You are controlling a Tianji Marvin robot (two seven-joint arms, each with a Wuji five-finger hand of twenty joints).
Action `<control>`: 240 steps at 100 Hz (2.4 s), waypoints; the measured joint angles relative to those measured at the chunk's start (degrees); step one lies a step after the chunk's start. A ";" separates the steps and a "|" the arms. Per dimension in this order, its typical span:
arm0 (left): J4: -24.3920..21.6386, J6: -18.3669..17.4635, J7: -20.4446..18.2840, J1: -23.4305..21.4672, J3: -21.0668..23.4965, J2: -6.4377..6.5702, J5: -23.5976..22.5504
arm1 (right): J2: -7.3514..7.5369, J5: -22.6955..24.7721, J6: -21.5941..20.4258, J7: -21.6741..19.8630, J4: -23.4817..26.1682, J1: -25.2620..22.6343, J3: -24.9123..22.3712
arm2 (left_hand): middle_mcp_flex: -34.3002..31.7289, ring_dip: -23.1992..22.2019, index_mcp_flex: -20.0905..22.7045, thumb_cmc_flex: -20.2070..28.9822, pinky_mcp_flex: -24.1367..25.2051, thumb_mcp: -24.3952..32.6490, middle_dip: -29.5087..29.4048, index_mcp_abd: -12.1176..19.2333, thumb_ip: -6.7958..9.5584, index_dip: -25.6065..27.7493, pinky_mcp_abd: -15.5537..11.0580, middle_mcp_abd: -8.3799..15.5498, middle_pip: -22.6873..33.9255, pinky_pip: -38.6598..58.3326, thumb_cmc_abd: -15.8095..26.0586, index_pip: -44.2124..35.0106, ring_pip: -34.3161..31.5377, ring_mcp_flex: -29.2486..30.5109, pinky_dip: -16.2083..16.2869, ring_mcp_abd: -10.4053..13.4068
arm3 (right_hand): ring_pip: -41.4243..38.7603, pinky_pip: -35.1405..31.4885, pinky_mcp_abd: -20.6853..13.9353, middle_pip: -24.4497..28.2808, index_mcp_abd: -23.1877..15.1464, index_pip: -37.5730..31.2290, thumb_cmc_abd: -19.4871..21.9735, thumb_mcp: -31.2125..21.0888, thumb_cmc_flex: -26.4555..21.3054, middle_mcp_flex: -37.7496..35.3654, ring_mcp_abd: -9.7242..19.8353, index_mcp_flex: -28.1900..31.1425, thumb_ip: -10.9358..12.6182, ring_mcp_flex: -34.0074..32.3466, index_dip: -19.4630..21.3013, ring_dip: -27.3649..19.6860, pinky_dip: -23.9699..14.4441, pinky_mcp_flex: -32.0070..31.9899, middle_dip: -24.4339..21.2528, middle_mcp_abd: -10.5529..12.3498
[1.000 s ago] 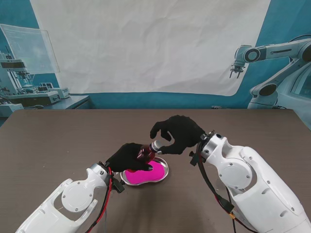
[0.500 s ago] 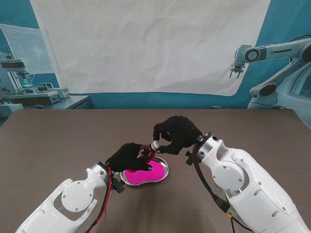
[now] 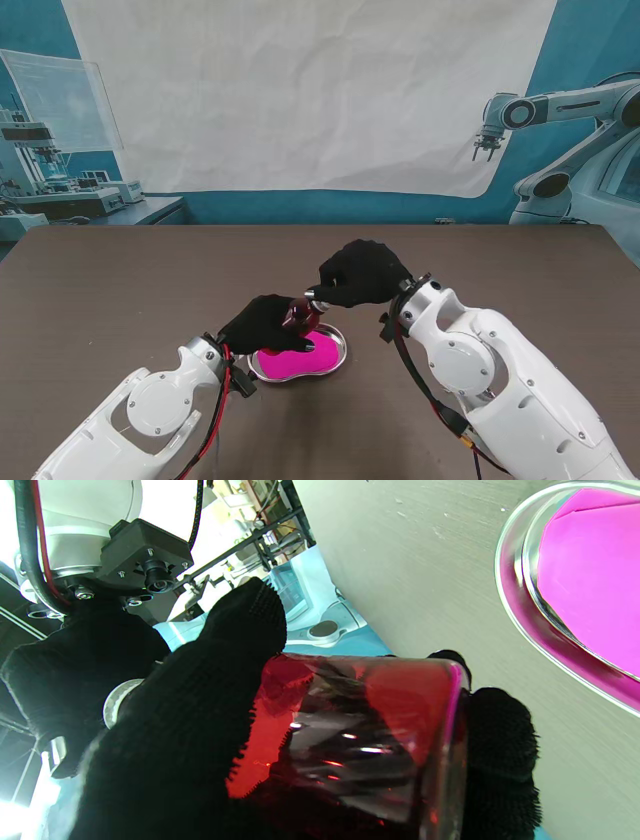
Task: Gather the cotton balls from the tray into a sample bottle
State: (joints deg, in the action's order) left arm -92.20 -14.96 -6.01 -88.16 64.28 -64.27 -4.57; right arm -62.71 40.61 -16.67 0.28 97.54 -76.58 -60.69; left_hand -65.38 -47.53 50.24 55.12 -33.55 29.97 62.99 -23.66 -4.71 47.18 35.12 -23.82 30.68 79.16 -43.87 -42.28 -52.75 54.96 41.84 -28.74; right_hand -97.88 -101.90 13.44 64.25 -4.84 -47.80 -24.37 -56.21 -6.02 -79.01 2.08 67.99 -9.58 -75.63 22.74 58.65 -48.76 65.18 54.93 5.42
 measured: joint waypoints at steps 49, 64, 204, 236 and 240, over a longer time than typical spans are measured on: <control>-0.08 0.06 -0.10 0.03 -0.16 0.00 -0.07 | 0.35 -1.47 -8.97 -0.87 -0.08 -1.34 -3.80 | 0.00 0.00 0.00 0.00 0.00 0.00 0.00 0.00 0.00 0.00 0.00 0.00 0.00 0.00 0.00 0.00 0.00 0.00 0.00 0.00 | 21.76 9.54 -1.41 -6.37 -0.69 6.16 -28.61 -14.79 -4.30 26.76 0.78 -24.86 -1.52 0.80 0.00 -11.22 -0.28 -13.50 -4.21 -0.45; -0.08 0.05 -0.13 0.05 -0.20 0.00 -0.07 | 0.36 -1.76 -9.49 0.03 -0.87 -0.99 -3.36 | 0.00 0.00 0.00 0.00 0.00 0.00 0.00 0.00 0.00 0.00 0.00 0.00 0.00 0.00 0.00 0.00 0.00 0.00 0.00 0.00 | 17.80 9.54 -1.41 -3.96 -2.32 4.45 -34.98 -17.65 -11.35 22.86 1.47 -17.56 -1.53 0.81 0.00 -9.59 -0.29 -11.20 -3.32 -0.41; -0.15 0.18 -0.43 0.05 -0.29 0.06 0.02 | 0.91 -4.80 -9.77 -3.22 -0.48 -0.35 -3.10 | 0.00 0.00 0.00 0.01 0.00 0.00 0.00 0.00 0.00 0.00 0.00 0.00 0.00 -0.01 0.00 0.00 0.00 0.00 0.00 0.00 | 7.04 5.27 -0.66 -1.77 -0.61 4.41 -36.34 -17.09 -12.47 14.17 3.57 -18.05 -1.50 0.75 0.04 -4.45 0.48 -5.27 2.97 0.79; -0.05 0.41 -0.45 -0.15 0.14 0.16 -0.03 | -0.14 -1.78 -7.75 3.24 -2.45 0.41 -0.49 | 0.00 0.00 0.00 0.01 0.00 0.00 0.00 0.00 0.00 0.00 0.00 0.00 0.00 -0.02 0.00 0.00 0.00 0.00 0.00 0.00 | 1.69 1.67 -0.66 -0.32 -0.25 -6.23 -35.55 -16.78 -13.99 6.29 3.72 -12.10 -13.31 0.32 -12.13 0.02 0.43 -0.37 3.76 1.27; -0.03 0.43 -0.44 -0.20 0.20 0.19 -0.04 | -0.16 -1.58 -6.93 3.20 -2.36 0.40 -0.34 | 0.00 0.00 0.00 0.00 0.00 0.00 0.00 0.00 0.00 0.00 0.00 0.00 0.00 -0.02 0.00 0.00 0.00 0.00 0.00 0.00 | 1.31 1.21 -0.66 -0.32 -0.01 -6.23 -33.20 -15.77 -12.47 5.53 3.65 -11.03 -13.39 0.19 -12.19 0.15 0.38 -0.30 4.17 1.27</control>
State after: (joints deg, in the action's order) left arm -92.24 -14.53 -6.45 -88.36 64.48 -64.09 -4.62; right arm -62.87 39.03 -23.60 3.48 95.18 -76.17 -61.03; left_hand -65.38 -47.54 50.24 55.12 -33.55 29.97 63.00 -23.66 -4.71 47.18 35.12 -23.82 30.68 79.14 -43.87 -42.28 -52.75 54.96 41.84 -28.73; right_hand -96.57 -100.69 12.78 63.93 -4.85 -54.03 -57.58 -71.98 -18.49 -73.48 5.73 56.96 -22.97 -75.44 10.55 58.80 -48.37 64.88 59.10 6.69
